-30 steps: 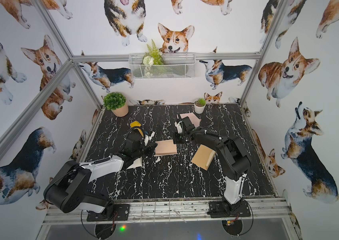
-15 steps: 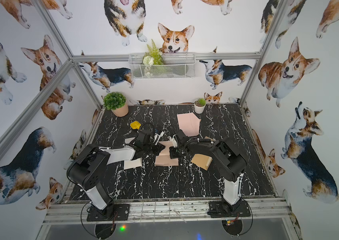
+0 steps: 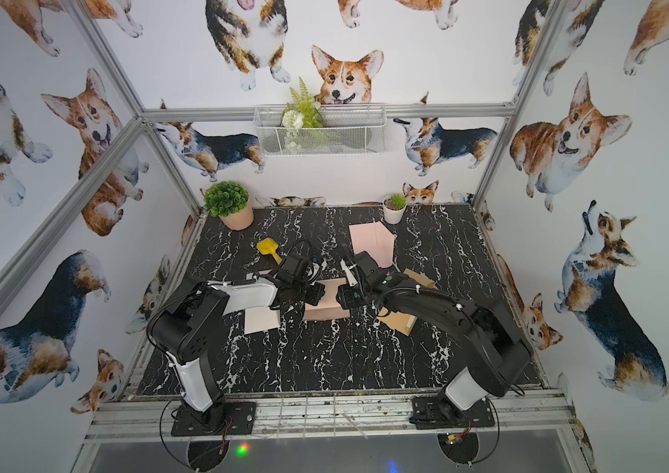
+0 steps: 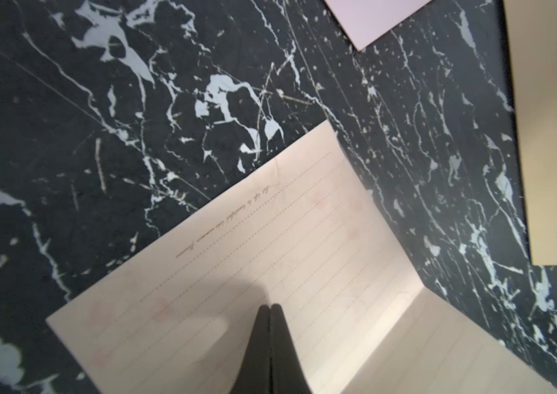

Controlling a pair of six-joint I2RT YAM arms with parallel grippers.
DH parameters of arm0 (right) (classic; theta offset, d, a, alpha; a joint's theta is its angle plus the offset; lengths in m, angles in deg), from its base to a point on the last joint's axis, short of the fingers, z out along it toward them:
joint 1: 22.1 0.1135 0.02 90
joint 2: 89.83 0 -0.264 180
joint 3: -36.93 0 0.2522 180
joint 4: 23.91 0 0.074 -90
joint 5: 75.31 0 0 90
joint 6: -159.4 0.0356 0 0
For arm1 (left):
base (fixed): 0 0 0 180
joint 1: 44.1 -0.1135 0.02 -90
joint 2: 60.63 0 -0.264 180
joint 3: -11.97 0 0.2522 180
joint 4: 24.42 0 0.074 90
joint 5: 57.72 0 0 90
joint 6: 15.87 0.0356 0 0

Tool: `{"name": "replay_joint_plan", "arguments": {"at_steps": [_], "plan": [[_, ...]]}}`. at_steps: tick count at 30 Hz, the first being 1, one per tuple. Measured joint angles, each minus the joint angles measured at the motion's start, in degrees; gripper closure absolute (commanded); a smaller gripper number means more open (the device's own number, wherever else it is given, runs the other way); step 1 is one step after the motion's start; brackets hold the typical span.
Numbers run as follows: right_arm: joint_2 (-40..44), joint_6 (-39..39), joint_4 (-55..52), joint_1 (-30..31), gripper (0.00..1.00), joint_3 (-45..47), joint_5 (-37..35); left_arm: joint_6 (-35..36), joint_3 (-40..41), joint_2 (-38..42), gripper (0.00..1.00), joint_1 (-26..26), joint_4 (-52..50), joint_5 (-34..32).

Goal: Take the letter paper out of the envelope
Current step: Adjust the letter paper at the center of the board, then move the letter paper to the center of the board.

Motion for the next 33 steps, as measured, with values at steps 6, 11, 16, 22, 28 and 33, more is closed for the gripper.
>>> {"name": "replay_joint_plan", "arguments": {"at_steps": [6, 11, 16, 22, 28, 33], "plan": [[11.0, 2.0, -12.7, -3.0, 0.38, 5.3, -12.5, -0.5, -0.1, 0.1, 1.00, 0.0, -0.5, -1.1], [19.0, 4.8, -17.6, -3.1, 0.27, 9.4, -18.0, -0.5, 0.3, 2.1, 1.00, 0.7, -2.7, -2.3], [25.4, 6.3, -19.1, -5.4, 0.23, 12.3, -21.6, -0.2, 0.2, 7.5, 1.00, 5.1, -5.4, -5.1], [26.1, 8.1, -20.1, -7.6, 0.22, 15.2, -22.3, -2.7, 3.5, 9.5, 1.00, 8.6, -3.1, -6.5], [24.8, 9.0, -19.4, -8.9, 0.19, 17.9, -22.4, -8.0, 9.9, 3.1, 1.00, 11.0, 10.8, -4.8], [24.4, 9.0, -17.2, -12.1, 0.20, 20.2, -21.8, -11.7, 11.4, -0.4, 1.00, 12.1, 22.4, -4.5]]}}
